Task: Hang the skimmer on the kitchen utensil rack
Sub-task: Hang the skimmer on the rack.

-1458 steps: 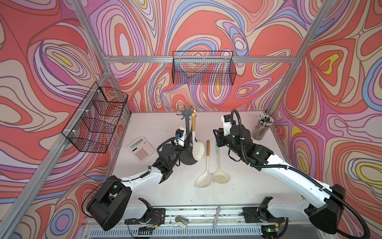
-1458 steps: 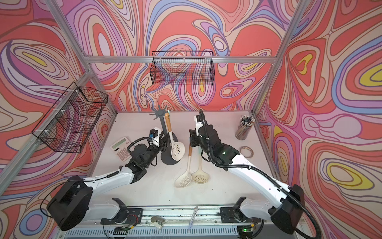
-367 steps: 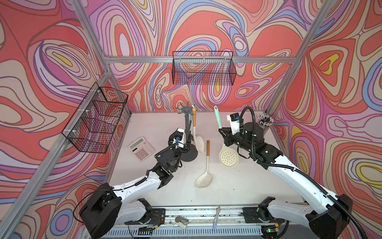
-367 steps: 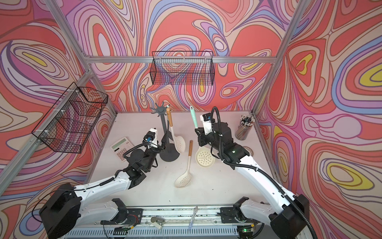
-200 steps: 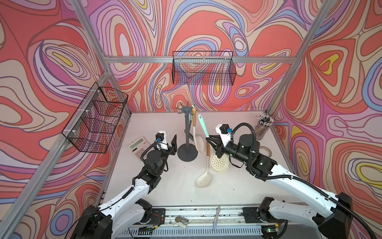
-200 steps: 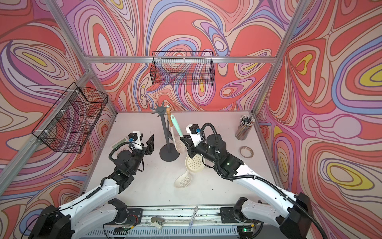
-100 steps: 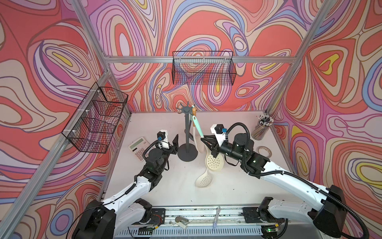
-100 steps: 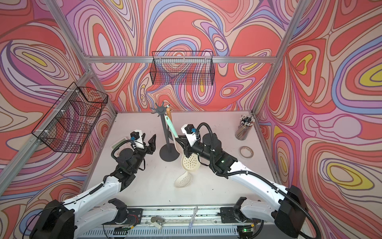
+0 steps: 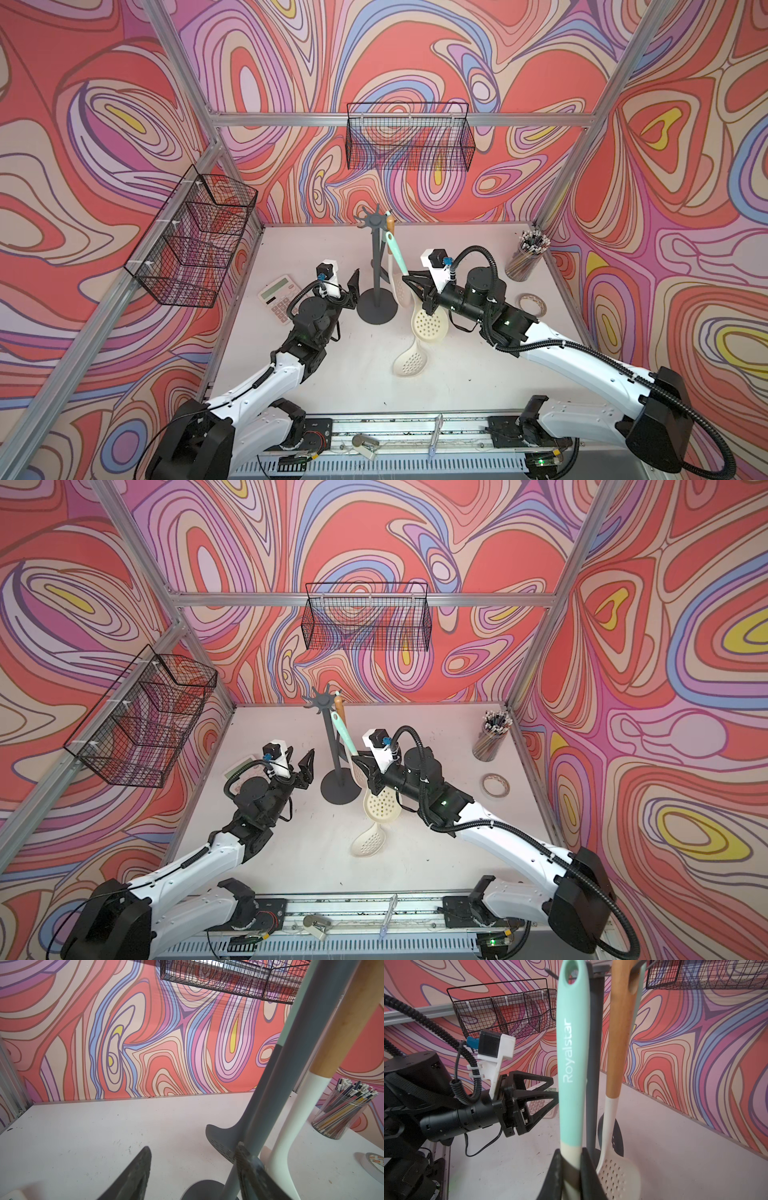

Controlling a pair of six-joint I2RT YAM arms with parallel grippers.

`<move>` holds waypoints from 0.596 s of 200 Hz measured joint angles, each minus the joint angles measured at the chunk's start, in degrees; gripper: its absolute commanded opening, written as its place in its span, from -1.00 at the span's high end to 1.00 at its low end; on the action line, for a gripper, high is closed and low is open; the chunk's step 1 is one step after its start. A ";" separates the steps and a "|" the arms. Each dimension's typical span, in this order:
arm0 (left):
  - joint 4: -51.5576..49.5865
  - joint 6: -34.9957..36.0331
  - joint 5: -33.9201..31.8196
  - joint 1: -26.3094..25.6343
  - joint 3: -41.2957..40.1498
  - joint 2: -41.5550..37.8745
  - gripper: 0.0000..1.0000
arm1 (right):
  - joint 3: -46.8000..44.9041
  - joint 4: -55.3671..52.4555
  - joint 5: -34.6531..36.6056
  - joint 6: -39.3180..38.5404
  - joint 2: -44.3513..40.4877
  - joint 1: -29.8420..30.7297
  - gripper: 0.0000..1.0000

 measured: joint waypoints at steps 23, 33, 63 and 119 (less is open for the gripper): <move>0.20 -0.02 0.31 0.02 0.17 0.50 -0.33 | 0.00 0.04 0.61 -0.13 -0.04 0.00 1.00; 0.17 -0.02 0.48 0.02 0.31 0.72 -0.33 | 0.00 0.07 0.87 -0.13 -0.04 0.00 1.00; 0.20 -0.02 0.87 0.02 0.46 0.98 -0.33 | 0.02 0.07 1.53 -0.46 -0.04 0.00 1.00; 0.22 -0.37 1.33 0.02 0.79 1.01 -0.33 | 0.81 0.02 1.90 -0.76 -0.02 0.00 1.00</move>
